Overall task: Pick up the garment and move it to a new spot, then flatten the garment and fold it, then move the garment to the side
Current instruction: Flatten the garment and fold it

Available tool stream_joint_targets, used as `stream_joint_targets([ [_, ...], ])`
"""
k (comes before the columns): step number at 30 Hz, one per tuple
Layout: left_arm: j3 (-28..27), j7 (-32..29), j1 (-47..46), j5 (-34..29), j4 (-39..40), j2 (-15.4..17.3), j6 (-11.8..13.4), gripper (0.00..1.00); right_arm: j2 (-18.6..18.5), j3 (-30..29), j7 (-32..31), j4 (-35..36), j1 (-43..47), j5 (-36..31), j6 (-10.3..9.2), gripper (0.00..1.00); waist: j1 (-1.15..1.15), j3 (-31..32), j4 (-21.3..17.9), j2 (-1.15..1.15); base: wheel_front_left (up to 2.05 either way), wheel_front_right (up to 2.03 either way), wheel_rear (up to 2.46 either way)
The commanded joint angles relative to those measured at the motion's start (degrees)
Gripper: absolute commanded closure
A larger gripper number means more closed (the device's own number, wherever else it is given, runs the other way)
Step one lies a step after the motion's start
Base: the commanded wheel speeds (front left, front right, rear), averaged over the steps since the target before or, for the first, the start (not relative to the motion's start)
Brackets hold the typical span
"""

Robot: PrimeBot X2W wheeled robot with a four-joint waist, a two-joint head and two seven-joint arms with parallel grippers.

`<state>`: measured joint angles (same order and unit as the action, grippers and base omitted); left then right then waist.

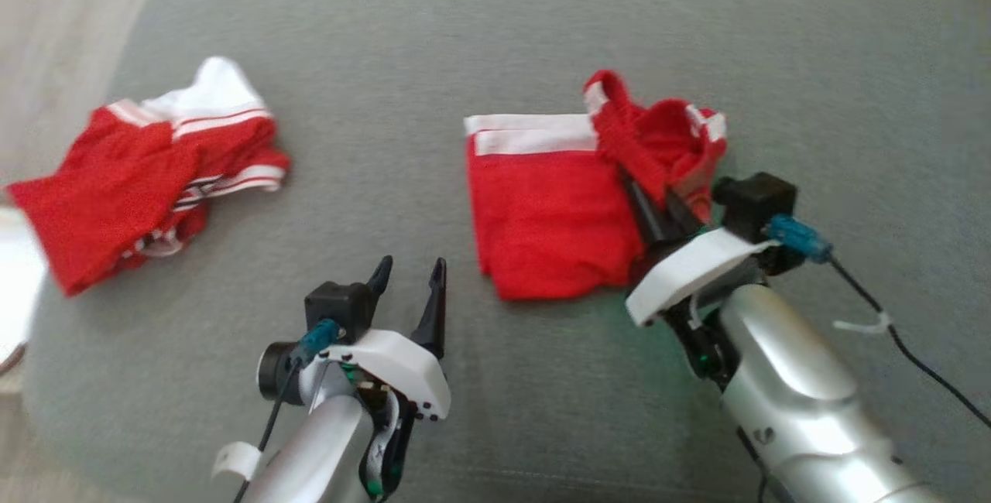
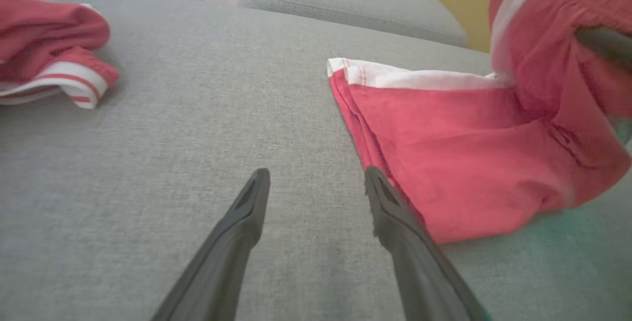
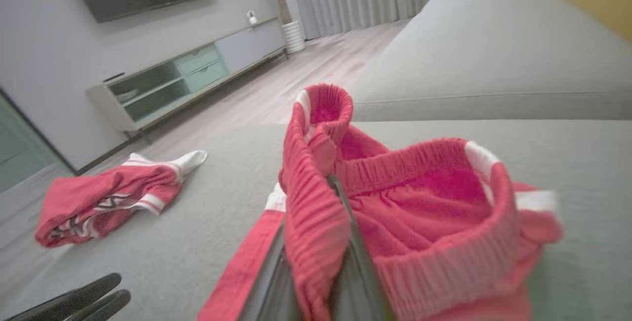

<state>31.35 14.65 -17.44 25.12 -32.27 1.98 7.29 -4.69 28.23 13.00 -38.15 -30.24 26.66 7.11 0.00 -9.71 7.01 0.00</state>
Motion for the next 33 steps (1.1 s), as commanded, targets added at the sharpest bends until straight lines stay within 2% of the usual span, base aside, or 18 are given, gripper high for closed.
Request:
stream_joint_targets([
  [1,-0.67,0.35,-0.71,0.41,2.05,0.90,0.21,0.00,0.73,2.30,-0.21,0.57,-2.39,-0.06,0.37,1.00,0.00,0.27,3.79,0.00,0.00,0.00,0.00],
  [5,1.37,0.35,-0.53,1.24,2.67,0.90,0.51,0.00,1.26,5.05,-0.14,-3.12,-3.42,-0.05,0.37,1.00,0.00,0.17,7.78,0.00,0.00,0.00,0.00],
  [6,1.79,0.35,-0.49,1.41,2.81,0.90,0.63,0.00,1.40,5.47,-0.01,-4.04,-3.58,0.34,0.37,0.85,0.00,0.17,8.52,0.00,0.00,0.00,0.00],
  [7,2.18,0.35,-0.44,1.57,2.95,0.90,0.75,0.00,1.53,5.81,0.23,-4.71,-3.72,0.83,0.37,0.14,0.00,0.16,9.15,0.00,0.00,0.00,0.00],
  [8,2.41,0.35,-0.37,1.71,3.07,0.90,0.93,0.00,1.62,6.18,0.46,-5.26,-3.82,1.38,0.37,0.00,0.00,0.20,9.56,0.00,0.00,0.00,0.00],
  [12,2.33,0.35,-0.22,1.69,3.36,0.90,1.49,0.00,1.76,7.26,1.26,-5.12,-4.15,3.64,0.37,0.00,0.00,0.40,9.81,0.00,0.00,0.00,0.00],
  [16,0.53,0.35,-0.13,0.30,4.10,0.90,2.27,0.00,1.79,6.79,1.90,-2.93,-4.13,5.57,0.37,0.00,0.00,0.89,7.65,0.00,0.00,0.00,0.00],
  [26,-7.97,0.35,1.82,-5.99,7.11,0.90,3.22,0.00,1.80,-11.15,1.98,5.67,3.48,-4.76,0.37,0.00,0.00,2.65,-2.16,0.00,0.00,0.00,0.00],
  [33,-13.49,0.35,5.25,-9.01,8.70,0.89,2.95,0.00,1.80,-16.26,1.99,7.38,9.46,-8.01,0.37,0.00,0.00,4.43,-6.95,0.00,0.00,0.00,0.00],
])
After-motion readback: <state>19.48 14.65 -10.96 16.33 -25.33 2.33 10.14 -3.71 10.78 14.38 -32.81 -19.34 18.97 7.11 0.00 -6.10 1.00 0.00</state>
